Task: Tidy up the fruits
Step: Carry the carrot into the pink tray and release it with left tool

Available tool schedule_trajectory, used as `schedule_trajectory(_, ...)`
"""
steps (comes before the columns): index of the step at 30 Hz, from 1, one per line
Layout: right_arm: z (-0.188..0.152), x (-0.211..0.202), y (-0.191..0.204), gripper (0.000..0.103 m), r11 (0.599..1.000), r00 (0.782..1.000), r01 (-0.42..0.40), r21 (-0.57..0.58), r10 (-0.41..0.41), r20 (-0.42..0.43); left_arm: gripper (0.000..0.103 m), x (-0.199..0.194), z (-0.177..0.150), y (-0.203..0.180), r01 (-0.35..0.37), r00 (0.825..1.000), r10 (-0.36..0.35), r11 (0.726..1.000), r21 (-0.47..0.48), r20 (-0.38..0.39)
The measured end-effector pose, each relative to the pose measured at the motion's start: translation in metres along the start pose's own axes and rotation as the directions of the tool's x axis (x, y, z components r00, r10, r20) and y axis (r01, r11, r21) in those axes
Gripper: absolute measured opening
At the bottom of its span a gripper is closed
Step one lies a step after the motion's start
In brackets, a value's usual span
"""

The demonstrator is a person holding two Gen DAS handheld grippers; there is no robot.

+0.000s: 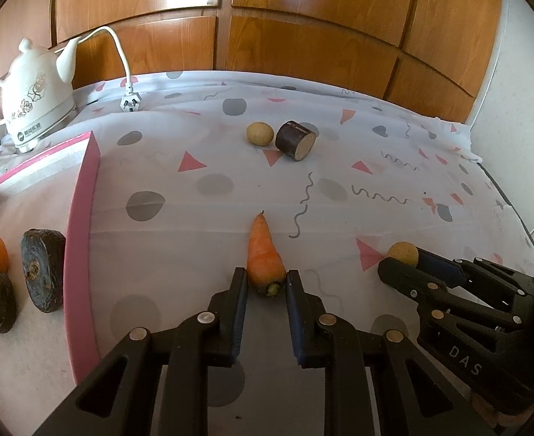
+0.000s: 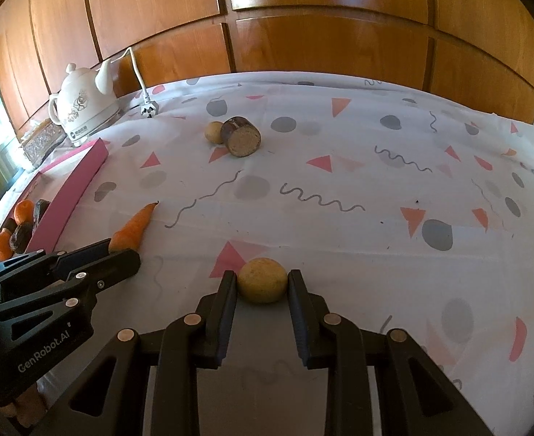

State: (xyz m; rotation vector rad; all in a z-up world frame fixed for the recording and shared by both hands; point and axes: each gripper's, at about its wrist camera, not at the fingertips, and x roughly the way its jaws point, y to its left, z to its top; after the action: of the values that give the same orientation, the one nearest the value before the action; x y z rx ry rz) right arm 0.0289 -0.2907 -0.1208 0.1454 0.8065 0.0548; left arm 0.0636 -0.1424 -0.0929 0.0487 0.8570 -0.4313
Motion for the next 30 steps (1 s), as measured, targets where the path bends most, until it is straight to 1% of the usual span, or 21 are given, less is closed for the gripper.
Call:
schedule_trajectory(7, -0.001, -0.001, 0.002, 0.029, 1.0, 1.0, 0.008, -0.009, -0.008, 0.01, 0.021, -0.008, 0.004, 0.002, 0.006, 1.0, -0.006, 1.0, -0.018, -0.016)
schedule_trajectory(14, -0.002, -0.001, 0.002, 0.029, 1.0, 1.0, 0.011, -0.008, -0.011, 0.016, 0.021, -0.04, 0.011, 0.011, -0.021, 0.999, 0.022, 0.999, -0.04, 0.039)
schedule_trajectory(18, -0.002, -0.001, 0.003, 0.029, 1.0, 1.0, 0.016, -0.012, -0.016, 0.018, 0.021, -0.06, 0.017, 0.028, -0.065, 0.994, 0.071, 0.996, -0.068, 0.082)
schedule_trajectory(22, -0.002, -0.001, 0.004, 0.029, 0.999, 1.0, 0.025, -0.019, -0.025, 0.017, 0.021, -0.074, 0.022, 0.051, -0.115, 0.986, 0.127, 0.987, -0.115, 0.105)
schedule_trajectory(24, -0.001, -0.001, 0.005, 0.029, 0.999, 0.999, 0.029, -0.022, -0.029, 0.016, 0.021, -0.08, 0.024, 0.066, -0.148, 0.981, 0.164, 0.979, -0.141, 0.107)
schedule_trajectory(30, -0.001, -0.001, 0.007, 0.028, 0.999, 0.999, 0.042, -0.032, -0.042, 0.013, 0.021, -0.088, 0.017, 0.105, -0.211, 0.967, 0.237, 0.952, -0.22, 0.098)
